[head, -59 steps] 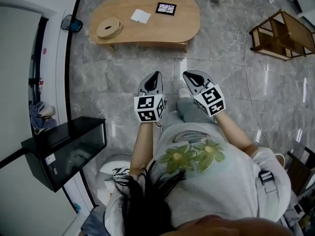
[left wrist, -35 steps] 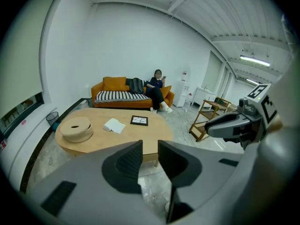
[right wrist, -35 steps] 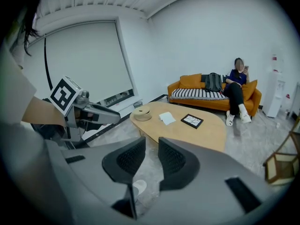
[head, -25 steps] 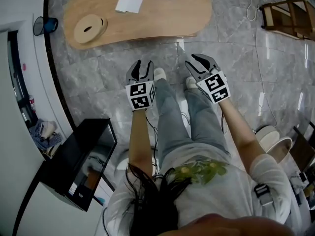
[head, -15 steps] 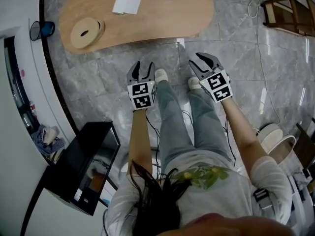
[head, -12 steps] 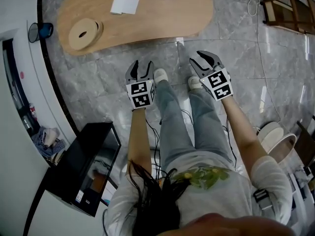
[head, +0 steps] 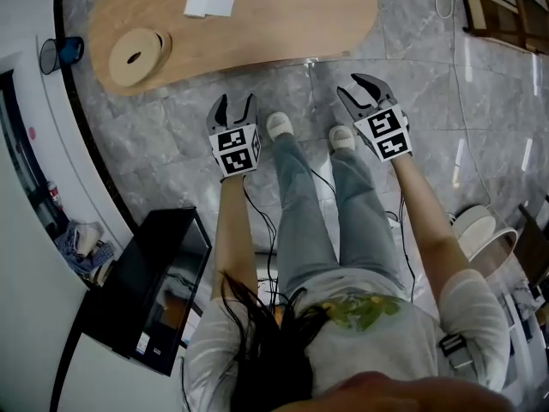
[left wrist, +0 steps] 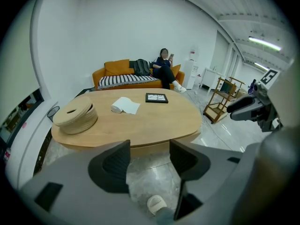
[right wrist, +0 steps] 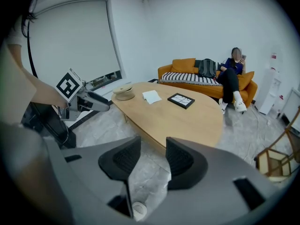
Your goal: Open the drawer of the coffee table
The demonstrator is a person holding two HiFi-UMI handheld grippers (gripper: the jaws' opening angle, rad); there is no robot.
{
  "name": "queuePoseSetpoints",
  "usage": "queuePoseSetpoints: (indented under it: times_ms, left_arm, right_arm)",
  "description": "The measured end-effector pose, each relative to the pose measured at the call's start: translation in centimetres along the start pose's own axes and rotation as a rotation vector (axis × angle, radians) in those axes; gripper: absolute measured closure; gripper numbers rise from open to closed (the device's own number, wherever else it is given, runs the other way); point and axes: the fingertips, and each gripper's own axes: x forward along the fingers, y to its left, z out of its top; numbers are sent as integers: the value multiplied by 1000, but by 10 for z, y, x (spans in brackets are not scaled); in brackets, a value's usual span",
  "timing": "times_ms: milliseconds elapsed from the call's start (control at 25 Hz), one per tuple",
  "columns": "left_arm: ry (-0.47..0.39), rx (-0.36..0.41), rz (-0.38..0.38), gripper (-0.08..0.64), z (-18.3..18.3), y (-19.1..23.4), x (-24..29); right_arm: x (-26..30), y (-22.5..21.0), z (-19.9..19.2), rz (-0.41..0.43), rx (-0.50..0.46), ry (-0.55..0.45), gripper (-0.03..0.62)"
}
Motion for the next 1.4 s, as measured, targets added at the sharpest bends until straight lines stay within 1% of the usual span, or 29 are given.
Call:
queuePoseSetpoints:
  times_ms: [120, 320, 640, 800, 880, 1160, 1280, 1400]
  left_arm:
    - [9, 5, 9, 299, -6, 6, 14]
    - [5, -7, 9, 298, -15, 19, 36]
    - [41, 18, -11, 287, -34, 31, 69]
    - [37, -12, -17, 284, -36, 39, 81]
    - [43, -15, -19, 282, -40, 42, 87]
    - [95, 39, -37, 268, -60, 51, 113]
    - [109, 54, -34, 262, -66, 59, 120]
    - [126, 73, -33, 255, -70, 64, 129]
  right_arm:
    - [11, -8, -7, -8, -3, 16, 430]
    - [34, -18, -19, -18, -6, 43, 425]
    - [59, -41, -45, -60, -7, 82, 411]
    - [70, -48, -57, -71, -15, 104, 410]
    - [75, -50, -64, -73, -22, 119, 408]
    - [95, -59, -80, -87, -48, 152, 403]
    - [103, -64, -86, -93, -71, 169, 402]
    - [109, -71, -92, -96, -73, 189, 396]
